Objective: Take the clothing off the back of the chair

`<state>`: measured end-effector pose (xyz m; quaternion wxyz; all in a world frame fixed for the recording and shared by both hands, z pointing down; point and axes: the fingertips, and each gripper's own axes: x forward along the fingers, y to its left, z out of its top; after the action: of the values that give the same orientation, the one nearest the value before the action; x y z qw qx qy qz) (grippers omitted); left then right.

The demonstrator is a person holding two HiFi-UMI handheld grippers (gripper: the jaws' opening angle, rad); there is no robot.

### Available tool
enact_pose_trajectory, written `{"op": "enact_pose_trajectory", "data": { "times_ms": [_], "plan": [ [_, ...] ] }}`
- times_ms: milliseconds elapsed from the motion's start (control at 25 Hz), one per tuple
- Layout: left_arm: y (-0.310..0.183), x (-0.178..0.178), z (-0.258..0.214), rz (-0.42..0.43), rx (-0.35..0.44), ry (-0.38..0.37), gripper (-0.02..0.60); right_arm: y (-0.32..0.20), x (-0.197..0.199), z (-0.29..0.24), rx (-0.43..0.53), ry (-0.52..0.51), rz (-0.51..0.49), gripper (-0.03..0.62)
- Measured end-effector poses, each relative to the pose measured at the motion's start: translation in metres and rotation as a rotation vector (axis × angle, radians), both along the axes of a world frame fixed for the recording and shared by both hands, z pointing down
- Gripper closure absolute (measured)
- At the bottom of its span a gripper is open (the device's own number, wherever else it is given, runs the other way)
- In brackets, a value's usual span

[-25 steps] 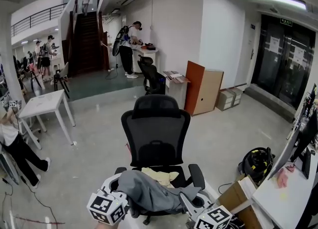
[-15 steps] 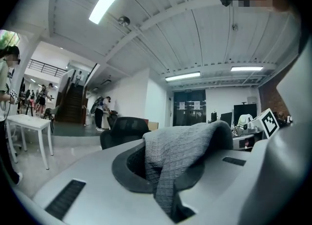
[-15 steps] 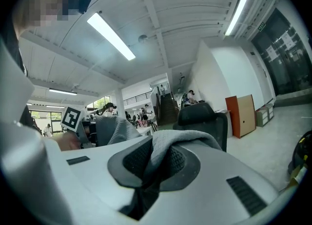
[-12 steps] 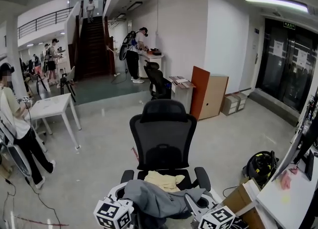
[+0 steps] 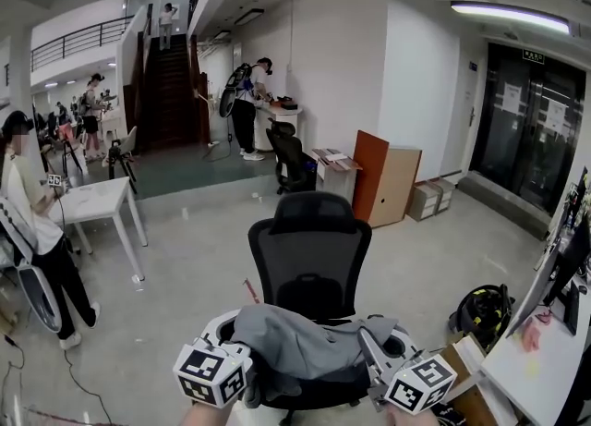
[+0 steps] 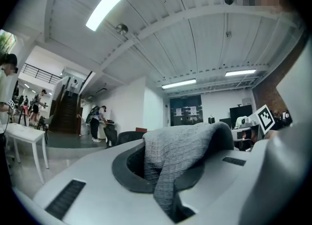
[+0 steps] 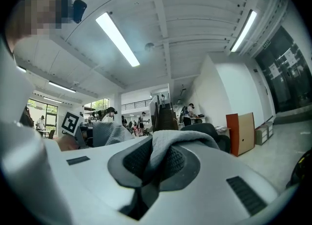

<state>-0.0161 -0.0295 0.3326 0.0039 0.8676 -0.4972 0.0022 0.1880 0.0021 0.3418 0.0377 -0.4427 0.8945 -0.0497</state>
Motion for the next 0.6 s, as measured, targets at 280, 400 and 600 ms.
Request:
{"op": "enact_pose_trajectory", "data": {
  "times_ms": [280, 400, 600],
  "plan": [
    [0.004, -0.014, 0.018, -0.023, 0.009, 0.025, 0.555, 0.002, -0.014, 0.012, -0.01, 0.035, 0.016, 0.561],
    [0.005, -0.019, 0.027, -0.028, -0.019, 0.025, 0.555, 0.005, -0.017, 0.021, -0.026, 0.026, 0.013, 0.562],
    [0.008, -0.023, 0.039, -0.028, -0.05, 0.033, 0.555, 0.009, -0.023, 0.027, -0.045, 0.027, 0.003, 0.562]
  ]
}}
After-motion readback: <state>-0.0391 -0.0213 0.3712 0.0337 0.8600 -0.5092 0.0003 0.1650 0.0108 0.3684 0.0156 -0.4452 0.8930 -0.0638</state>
